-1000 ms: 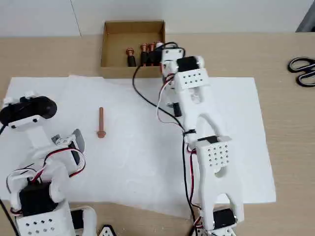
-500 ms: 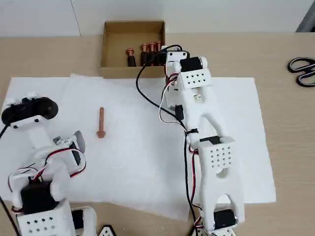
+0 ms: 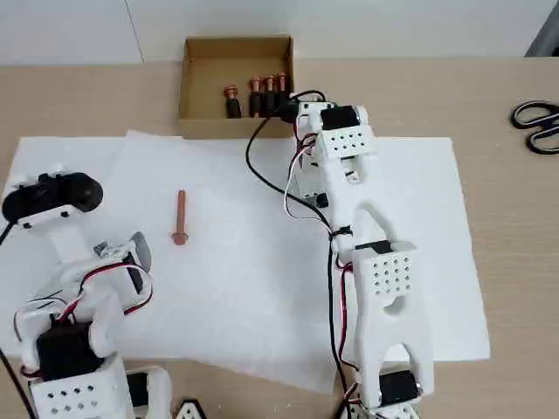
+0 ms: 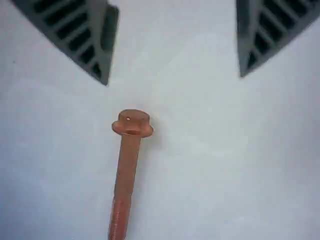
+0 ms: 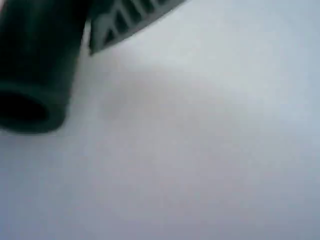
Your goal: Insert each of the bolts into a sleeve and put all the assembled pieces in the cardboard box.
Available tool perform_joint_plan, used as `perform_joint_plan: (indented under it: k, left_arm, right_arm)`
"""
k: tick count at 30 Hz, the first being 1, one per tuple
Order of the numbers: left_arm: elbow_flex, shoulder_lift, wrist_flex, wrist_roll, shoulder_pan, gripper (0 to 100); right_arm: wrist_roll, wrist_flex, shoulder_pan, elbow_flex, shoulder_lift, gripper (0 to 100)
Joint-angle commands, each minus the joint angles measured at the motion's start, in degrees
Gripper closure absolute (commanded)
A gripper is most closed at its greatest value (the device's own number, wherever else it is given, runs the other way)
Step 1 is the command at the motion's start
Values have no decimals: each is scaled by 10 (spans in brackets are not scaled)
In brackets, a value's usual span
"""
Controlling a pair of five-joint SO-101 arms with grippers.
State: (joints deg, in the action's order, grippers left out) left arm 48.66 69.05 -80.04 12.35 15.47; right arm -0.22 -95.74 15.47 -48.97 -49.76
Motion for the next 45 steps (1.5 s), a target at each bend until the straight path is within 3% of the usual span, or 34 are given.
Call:
perform_joint_plan:
  k: [1,21,34,45]
  left_arm:
    - [-2,6,12,-4,-1,840]
    - [-1,6,12,-4,-1,840]
    - [-1,6,12,-4,-1,840]
    - [-4,6,12,-4,-1,838]
  right_arm:
    - [6,-6,0,-1,53,742]
    - [5,47,1,-4,-9,749]
    - [6,42,-8,-4,-23,995]
    - [28,-3,-42,-14,97,995]
